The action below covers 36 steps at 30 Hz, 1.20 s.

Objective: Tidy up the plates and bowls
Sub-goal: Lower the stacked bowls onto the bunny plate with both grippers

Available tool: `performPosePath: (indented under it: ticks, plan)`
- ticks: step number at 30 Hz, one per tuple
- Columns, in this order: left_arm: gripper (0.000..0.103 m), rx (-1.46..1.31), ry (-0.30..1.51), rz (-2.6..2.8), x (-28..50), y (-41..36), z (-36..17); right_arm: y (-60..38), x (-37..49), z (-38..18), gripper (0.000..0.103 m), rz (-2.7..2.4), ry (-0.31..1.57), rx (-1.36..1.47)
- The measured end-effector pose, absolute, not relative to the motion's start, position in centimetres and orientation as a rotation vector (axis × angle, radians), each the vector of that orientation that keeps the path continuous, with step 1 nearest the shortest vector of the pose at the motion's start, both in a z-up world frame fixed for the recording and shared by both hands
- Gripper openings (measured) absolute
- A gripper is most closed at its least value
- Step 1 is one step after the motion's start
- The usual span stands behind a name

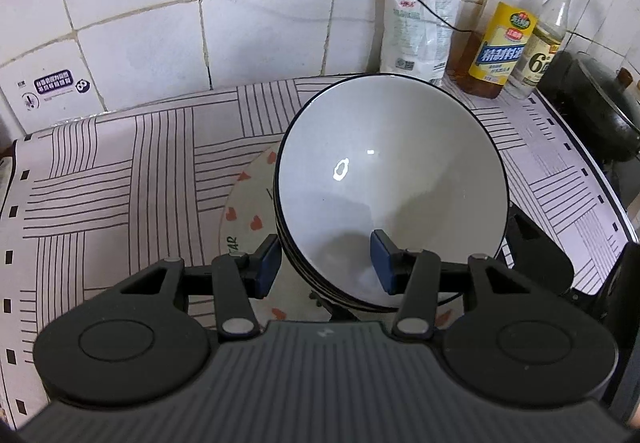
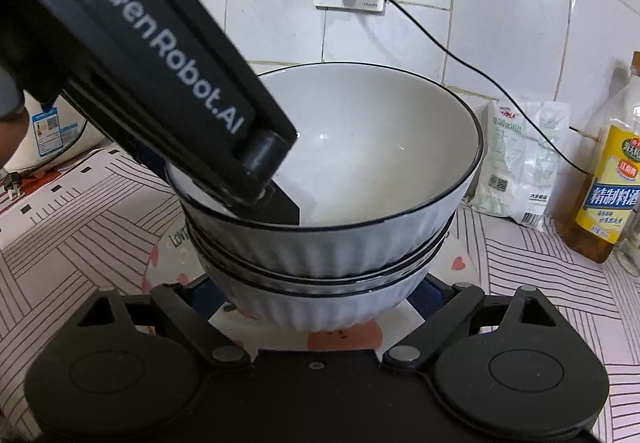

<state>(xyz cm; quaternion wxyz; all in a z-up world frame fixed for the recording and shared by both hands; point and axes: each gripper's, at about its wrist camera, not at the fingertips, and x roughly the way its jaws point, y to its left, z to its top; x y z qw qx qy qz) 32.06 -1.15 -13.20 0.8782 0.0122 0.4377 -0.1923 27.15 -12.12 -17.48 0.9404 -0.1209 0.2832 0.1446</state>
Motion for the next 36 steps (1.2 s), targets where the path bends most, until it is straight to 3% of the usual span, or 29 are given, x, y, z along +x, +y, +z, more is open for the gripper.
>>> performPosePath:
  ticks: [19,22,29,33,36]
  plan:
    - [0.047,-0.014,0.934,-0.336,32.4,-2.2,-14.2,-12.0,28.4,-17.7,0.095,0.255,0.661,-0.228]
    - [0.059,-0.008,0.949,-0.307,32.6,-2.2,-14.3,-11.6,28.3,-17.2,0.096,0.248,0.691,-0.242]
    - [0.065,-0.036,0.952,-0.2,31.7,-1.1,-12.8,-11.7,26.2,-14.9,0.1,0.237,0.716,-0.224]
    - [0.075,-0.008,0.908,-0.18,29.7,-0.5,-11.7,-12.1,25.2,-13.8,0.1,0.193,0.725,-0.202]
    - [0.075,0.013,0.866,-0.177,28.1,0.0,-10.4,-12.5,23.7,-12.4,0.1,0.175,0.729,-0.152]
